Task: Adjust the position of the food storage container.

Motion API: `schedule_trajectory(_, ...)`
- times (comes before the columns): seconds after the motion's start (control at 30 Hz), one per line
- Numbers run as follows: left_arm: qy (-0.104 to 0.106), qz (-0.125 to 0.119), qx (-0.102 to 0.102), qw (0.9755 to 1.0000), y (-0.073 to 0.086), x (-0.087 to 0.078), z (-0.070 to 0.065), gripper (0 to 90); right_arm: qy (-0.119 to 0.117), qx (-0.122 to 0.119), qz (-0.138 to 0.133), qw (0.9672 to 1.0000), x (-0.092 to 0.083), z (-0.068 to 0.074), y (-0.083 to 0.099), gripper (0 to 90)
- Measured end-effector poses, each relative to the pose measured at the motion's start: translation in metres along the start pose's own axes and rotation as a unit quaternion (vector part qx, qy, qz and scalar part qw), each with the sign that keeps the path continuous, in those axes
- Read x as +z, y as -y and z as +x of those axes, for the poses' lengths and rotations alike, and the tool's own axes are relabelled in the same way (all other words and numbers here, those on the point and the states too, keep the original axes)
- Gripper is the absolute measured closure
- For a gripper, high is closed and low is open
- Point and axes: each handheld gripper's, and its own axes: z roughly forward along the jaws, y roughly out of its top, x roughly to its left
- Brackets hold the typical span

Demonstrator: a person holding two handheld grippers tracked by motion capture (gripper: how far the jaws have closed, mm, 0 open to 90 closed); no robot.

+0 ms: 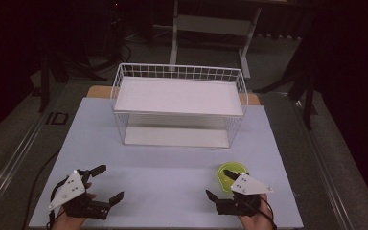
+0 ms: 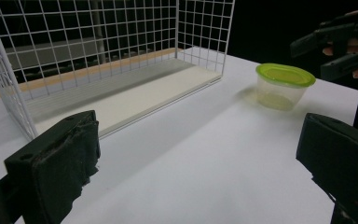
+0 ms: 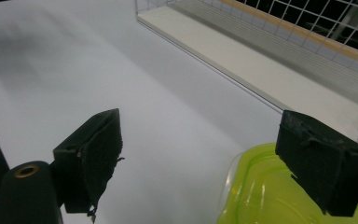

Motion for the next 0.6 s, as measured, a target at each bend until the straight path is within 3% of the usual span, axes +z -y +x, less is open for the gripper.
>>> schedule_trajectory(0.17, -0.001, -0.004, 0.0, 1.0, -0.001, -0.001, 0.0, 0.4, -0.01, 0.007, 0.014, 0.9998, 0.0, 0.001, -0.002, 14.7)
schedule_trajectory(0.33, 0.004, -0.007, -0.003, 1.0, -0.001, -0.001, 0.0, 0.4, -0.026, -0.014, 0.006, 0.9996, -0.005, 0.011, -0.011, 14.6)
schedule_trajectory(0.5, 0.007, -0.008, -0.002, 0.9999, -0.001, 0.0, -0.002, 0.4, -0.043, -0.032, -0.012, 0.9985, -0.012, 0.019, -0.023, 14.6)
schedule_trajectory(0.6, 0.009, -0.008, -0.002, 0.9999, -0.001, 0.001, -0.002, 0.4, -0.05, -0.03, -0.031, 0.9978, -0.016, 0.019, -0.031, 13.7)
